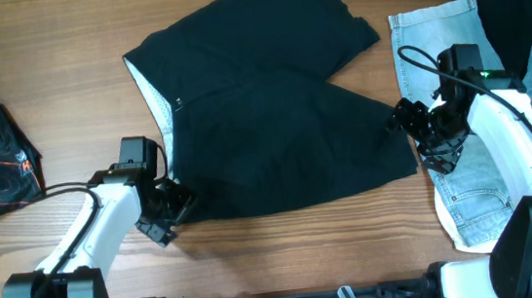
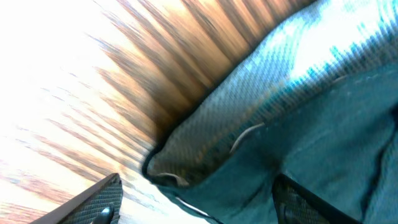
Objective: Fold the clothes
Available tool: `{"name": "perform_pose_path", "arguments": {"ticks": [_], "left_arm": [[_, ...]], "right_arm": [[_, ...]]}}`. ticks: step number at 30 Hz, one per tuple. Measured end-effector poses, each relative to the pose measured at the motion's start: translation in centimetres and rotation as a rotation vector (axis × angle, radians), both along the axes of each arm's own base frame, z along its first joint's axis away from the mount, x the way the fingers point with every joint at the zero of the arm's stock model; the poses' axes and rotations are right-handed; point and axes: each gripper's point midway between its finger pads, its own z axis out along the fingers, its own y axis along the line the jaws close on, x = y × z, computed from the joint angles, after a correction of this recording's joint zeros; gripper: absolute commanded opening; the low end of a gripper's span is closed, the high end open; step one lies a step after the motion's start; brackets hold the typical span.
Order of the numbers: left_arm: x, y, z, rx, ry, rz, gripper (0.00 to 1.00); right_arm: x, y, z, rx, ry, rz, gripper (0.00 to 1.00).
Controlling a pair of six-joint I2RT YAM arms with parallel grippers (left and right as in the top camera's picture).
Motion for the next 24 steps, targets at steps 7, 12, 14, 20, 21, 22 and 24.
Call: {"name": "perform_pose_path", "arguments": {"ticks": [7,12,14,20,21,22,24], "left_arm": [[0.4,0.4,-0.2,0.077,-0.013,0.023,0.36],[-0.8,0.5,-0.2,0.085,0.037,0.032,0.04],[-1.2,0.6,-0.2,0.086,0.052,0.023,0.04],[-2.6,1.2,0.7,0.118,0.071,-0.017,0.04],[-2.3,1.4,1.3,0.123,0.037,-0.019,0.04],[-2.1,1.4,2.0,0.125,0.003,-0.018,0.04],[-1.4,1.5,3.4,0.126,-0.078,-0.013,0.04]], "right_arm": [[-0.5,0.1,-0.1,0.002,0.019,0.0,1.0],[-2.6,0.3,-2.2,0.011,0.074,0.0,1.0],[-3.1,0.4,-2.7,0.012,0.089,0.0,1.0],[-3.5,1.0,-2.8,0.046,0.1,0.0,0.93],[-3.5,1.0,-2.8,0.048,0.099,0.001,0.89],[-3.4,1.0,-2.8,0.05,0.097,-0.002,0.81],[-3.4,1.2,-3.3,0.057,0.089,-0.011,0.65]]}}
